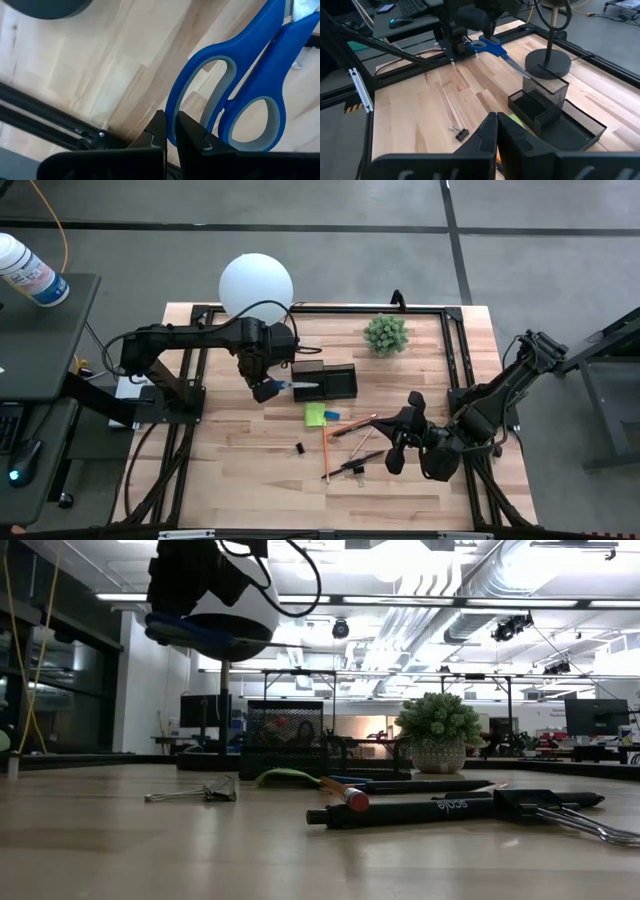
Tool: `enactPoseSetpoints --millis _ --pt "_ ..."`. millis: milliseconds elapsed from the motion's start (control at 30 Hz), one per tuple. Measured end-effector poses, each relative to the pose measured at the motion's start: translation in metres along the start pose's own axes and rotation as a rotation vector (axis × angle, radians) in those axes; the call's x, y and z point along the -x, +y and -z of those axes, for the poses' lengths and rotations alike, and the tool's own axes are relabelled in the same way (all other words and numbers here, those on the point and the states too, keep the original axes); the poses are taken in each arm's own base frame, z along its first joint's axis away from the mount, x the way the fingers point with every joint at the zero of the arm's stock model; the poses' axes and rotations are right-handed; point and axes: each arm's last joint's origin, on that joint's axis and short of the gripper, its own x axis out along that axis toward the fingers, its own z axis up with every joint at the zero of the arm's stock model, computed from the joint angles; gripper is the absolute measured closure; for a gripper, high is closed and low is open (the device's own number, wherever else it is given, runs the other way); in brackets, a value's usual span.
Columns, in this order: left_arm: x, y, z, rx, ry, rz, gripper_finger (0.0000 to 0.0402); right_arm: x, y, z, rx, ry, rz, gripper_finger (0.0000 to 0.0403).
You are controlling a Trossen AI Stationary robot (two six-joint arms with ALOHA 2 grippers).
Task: Pick and place office supplies into organizer
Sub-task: Put the blue scissors into the top left side of the desk organizer
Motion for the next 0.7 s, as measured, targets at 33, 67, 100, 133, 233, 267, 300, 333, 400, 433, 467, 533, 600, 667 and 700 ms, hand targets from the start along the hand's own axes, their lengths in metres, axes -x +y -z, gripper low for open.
enactPoseSetpoints --millis 33,67,100,133,233,267,300,333,400,433,467,533,600,667,700 --pt "0.0 0.0 0.0 0.0 0.0 0.0 0.0401 0.0 0.0 0.0 0.0 0.0 0.0 0.0403" --pt "0.0 0.0 0.0 0.002 0.0 0.0 0.0401 0.0 0.0 0.0 0.0 0.0 0.0 0.0403" --pt "0.0 0.001 0.0 0.008 0.0 0.001 0.0401 0.0 0.0 0.0 0.0 0.0 0.0 0.0403" --pt "0.0 0.002 0.0 0.017 0.0 0.003 0.0401 0.0 0.0 0.0 0.0 -0.001 0.001 0.0403" --pt "0.0 0.008 -0.003 0.049 0.004 0.012 0.0401 0.0 0.0 0.0 0.001 -0.002 0.002 0.0403" --pt "0.0 0.009 -0.004 0.058 0.007 0.013 0.0401 0.0 0.0 0.0 0.001 -0.002 0.002 0.0403" --pt "-0.001 0.011 -0.006 0.07 0.012 0.017 0.0401 0.0 0.0 0.0 0.001 -0.002 0.002 0.0403" --pt "-0.001 0.013 -0.007 0.084 0.016 0.02 0.0401 0.0 0.0 0.0 0.001 -0.002 0.002 0.0403" --pt "-0.001 0.018 -0.009 0.103 0.02 0.03 0.0401 0.0 0.0 0.0 0.001 -0.004 0.004 0.0403" --pt "-0.001 0.02 -0.01 0.11 0.024 0.036 0.0401 0.0 0.0 0.0 0.001 -0.004 0.004 0.0403" --pt "-0.003 0.021 -0.011 0.118 0.031 0.041 0.0401 0.0 0.0 0.0 0.001 -0.004 0.004 0.0403" --pt "-0.005 0.024 -0.015 0.133 0.041 0.043 0.0401 0.0 0.0 0.0 -0.001 -0.004 0.004 0.0403" --pt "-0.007 0.027 -0.018 0.145 0.054 0.049 0.0401 0.0 0.0 -0.001 -0.006 -0.008 0.001 0.0403" --pt "-0.011 0.028 -0.023 0.153 0.077 0.056 0.0401 0.0 0.001 -0.001 -0.013 -0.011 -0.002 0.0403" --pt "-0.014 0.028 -0.025 0.153 0.087 0.057 0.0401 0.0 0.001 -0.001 -0.017 -0.013 -0.004 0.0403"
